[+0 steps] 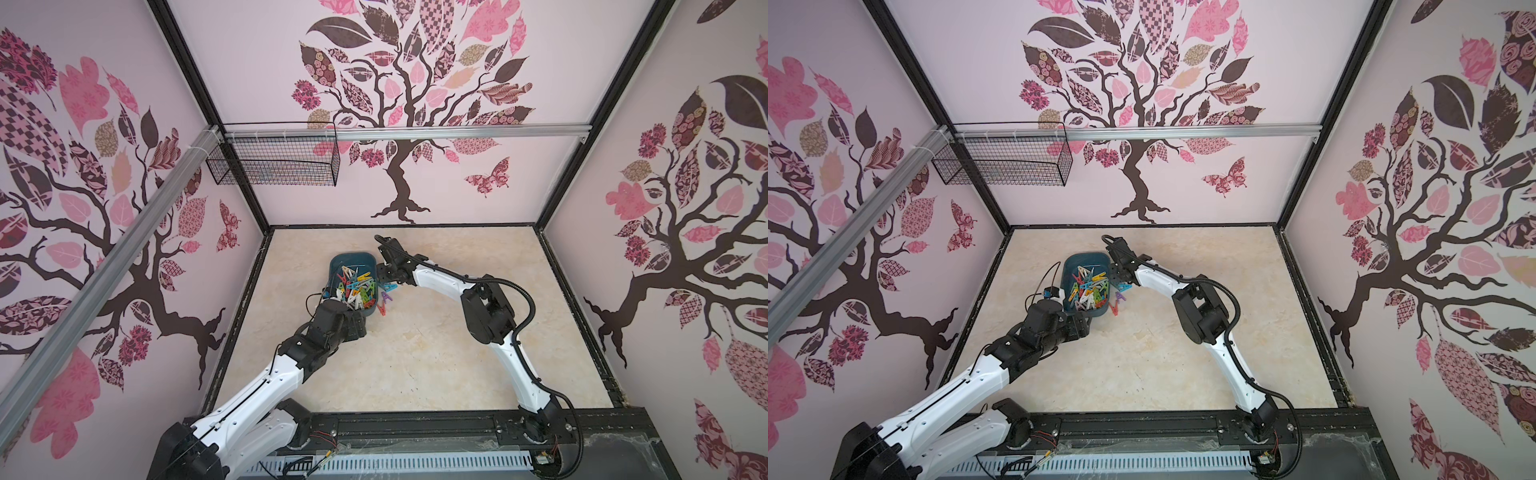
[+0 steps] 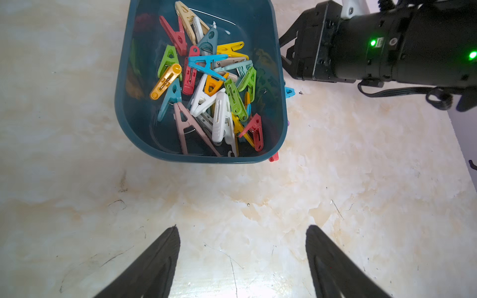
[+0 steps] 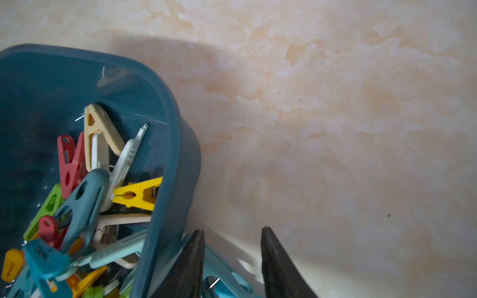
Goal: Put the clothespins into the storage box
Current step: Move the clothespin to the center of the board.
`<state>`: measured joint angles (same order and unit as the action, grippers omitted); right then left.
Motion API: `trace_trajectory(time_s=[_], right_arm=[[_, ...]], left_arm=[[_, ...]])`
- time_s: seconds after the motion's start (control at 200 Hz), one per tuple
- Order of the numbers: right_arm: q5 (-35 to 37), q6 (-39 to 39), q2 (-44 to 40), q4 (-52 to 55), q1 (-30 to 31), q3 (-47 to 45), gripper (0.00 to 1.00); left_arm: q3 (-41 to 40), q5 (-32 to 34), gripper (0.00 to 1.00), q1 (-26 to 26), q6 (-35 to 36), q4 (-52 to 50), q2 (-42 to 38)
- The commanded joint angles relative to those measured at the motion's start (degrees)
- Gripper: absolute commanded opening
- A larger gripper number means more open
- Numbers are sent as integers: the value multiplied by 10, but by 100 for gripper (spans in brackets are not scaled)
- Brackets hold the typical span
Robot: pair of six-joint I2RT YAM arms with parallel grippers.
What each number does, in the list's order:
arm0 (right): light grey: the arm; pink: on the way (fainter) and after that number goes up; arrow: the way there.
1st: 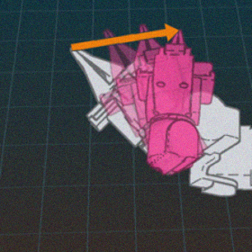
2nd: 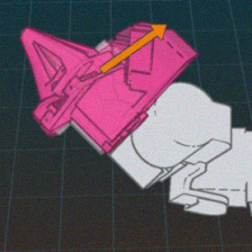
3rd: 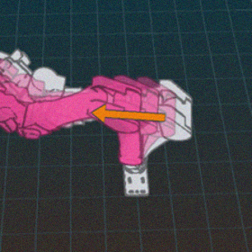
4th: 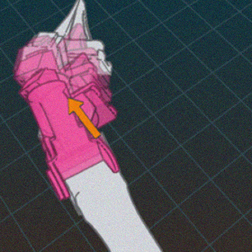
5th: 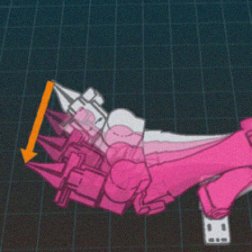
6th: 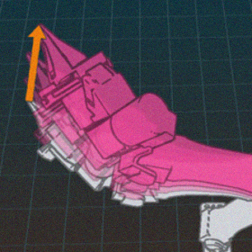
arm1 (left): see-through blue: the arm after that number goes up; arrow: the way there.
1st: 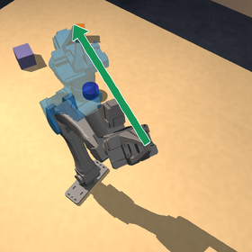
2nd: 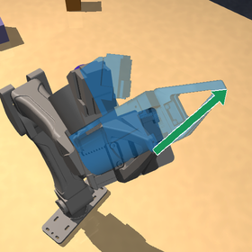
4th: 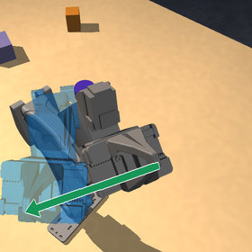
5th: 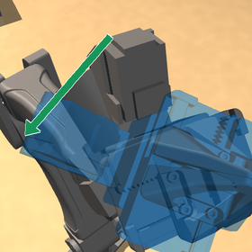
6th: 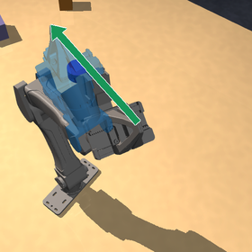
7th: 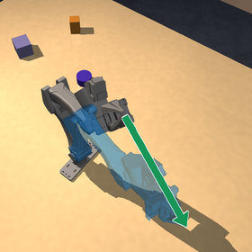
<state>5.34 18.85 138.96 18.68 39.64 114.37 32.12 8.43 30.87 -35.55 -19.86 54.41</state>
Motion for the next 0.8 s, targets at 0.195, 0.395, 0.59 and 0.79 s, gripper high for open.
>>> trace_trajectory(time_s=[0.195,0.395,0.59,0.79], right_arm=[[-43,6,-32,-21,10,-95,35],[-38,0,-92,-30,15,-197,35],[-29,1,-195,-42,26,-357,34],[-13,19,-345,-38,44,-531,34]], left_arm=[[-12,6,81,2,10,5,5],[-4,2,81,2,12,4,11],[-4,3,81,2,14,4,8],[0,4,81,2,24,3,10]])
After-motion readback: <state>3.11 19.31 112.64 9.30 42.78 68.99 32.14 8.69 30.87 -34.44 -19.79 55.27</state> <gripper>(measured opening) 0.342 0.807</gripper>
